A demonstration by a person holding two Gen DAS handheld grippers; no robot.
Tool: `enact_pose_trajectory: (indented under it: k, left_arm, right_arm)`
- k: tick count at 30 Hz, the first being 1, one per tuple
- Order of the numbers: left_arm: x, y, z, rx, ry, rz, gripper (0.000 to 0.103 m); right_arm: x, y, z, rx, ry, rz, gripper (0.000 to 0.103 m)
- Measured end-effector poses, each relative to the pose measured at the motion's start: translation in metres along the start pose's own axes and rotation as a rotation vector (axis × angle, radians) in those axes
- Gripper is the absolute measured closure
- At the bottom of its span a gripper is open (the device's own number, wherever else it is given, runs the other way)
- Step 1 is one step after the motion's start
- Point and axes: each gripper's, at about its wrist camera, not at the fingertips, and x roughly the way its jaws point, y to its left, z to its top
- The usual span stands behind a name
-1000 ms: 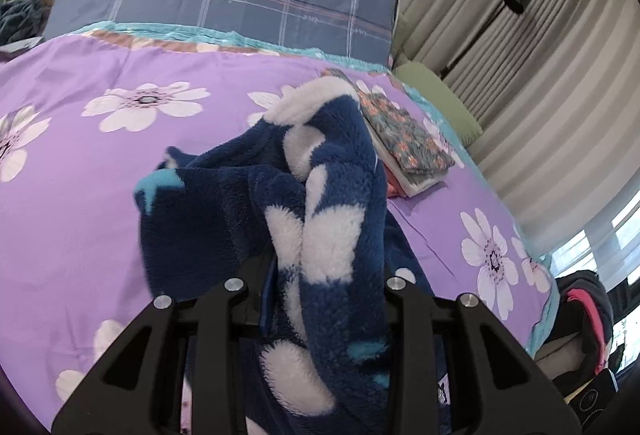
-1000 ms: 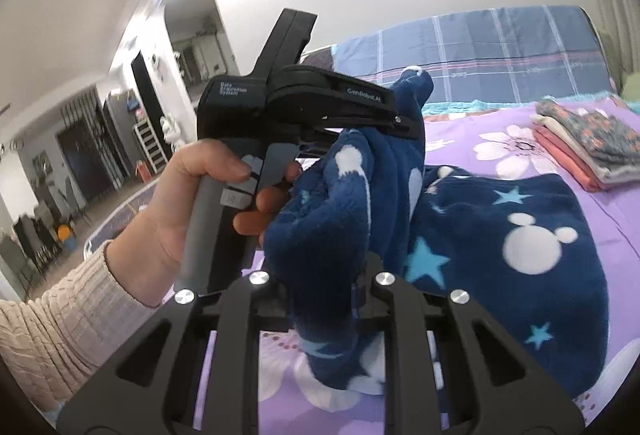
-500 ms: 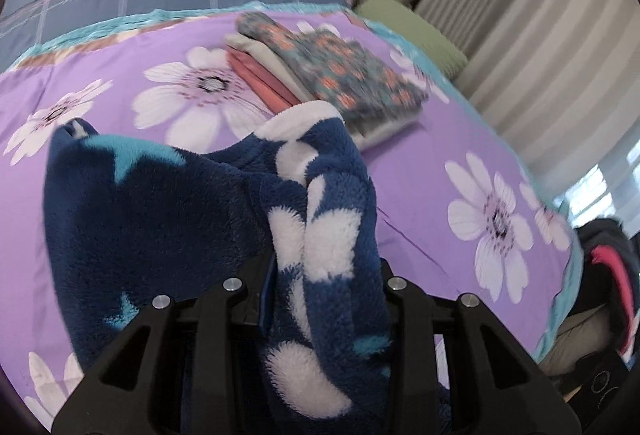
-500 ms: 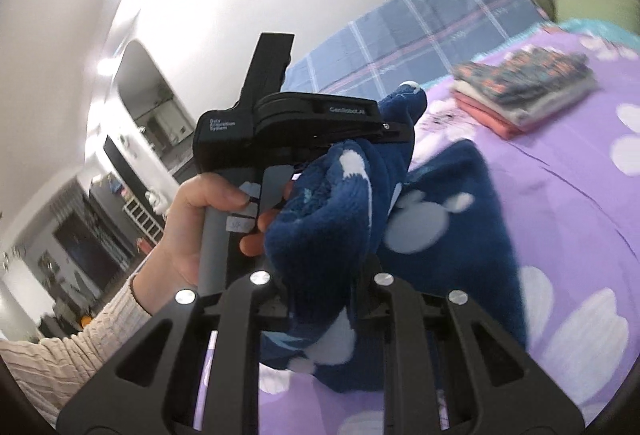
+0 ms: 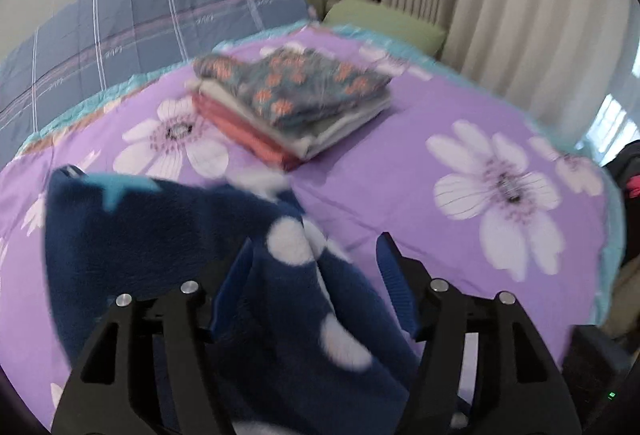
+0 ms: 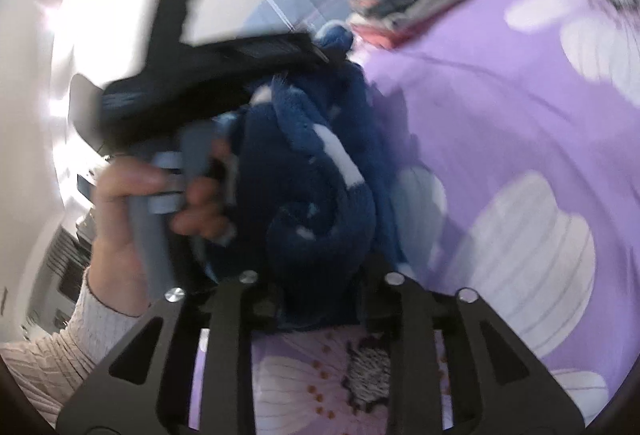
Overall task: Fold small clothes
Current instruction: 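Lower the folded part onto the garment and open both grippers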
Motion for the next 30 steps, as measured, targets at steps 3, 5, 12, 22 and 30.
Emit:
enact_pose_trajectory:
  k: [3, 5, 12, 22, 30]
  left_arm:
    - [-0.036, 0.01, -0.003, 0.032, -0.082, 0.069, 0.035]
    - [-0.055, 0.027, -0.011, 0.046, -0.122, 0.143, 0.033]
    - [-0.061, 0.097, -0.057, -0.029, -0.016, 0.298, 0.033]
    - [-0.01, 0.071, -0.061, 0.026, 0.042, 0.209, 0.033]
    - [-0.003, 0.06, -0.061, 0.058, 0.013, 0.201, 0.027]
  right_arm:
    - [-0.001, -0.003, -0.002, -0.002, 0.005, -0.002, 0.077]
    - [-0.003, 0.001, -0.003, -0.023, 0.008, -0.009, 0.073]
    - [-0.021, 0.009, 0.002, -0.084, -0.02, -0.065, 0.059]
    - [-0.058, 0.075, 0.003, -0.339, -0.2, -0.18, 0.074]
    - [0.011, 0.055, 0.022, -0.261, -0.077, -0.241, 0.093]
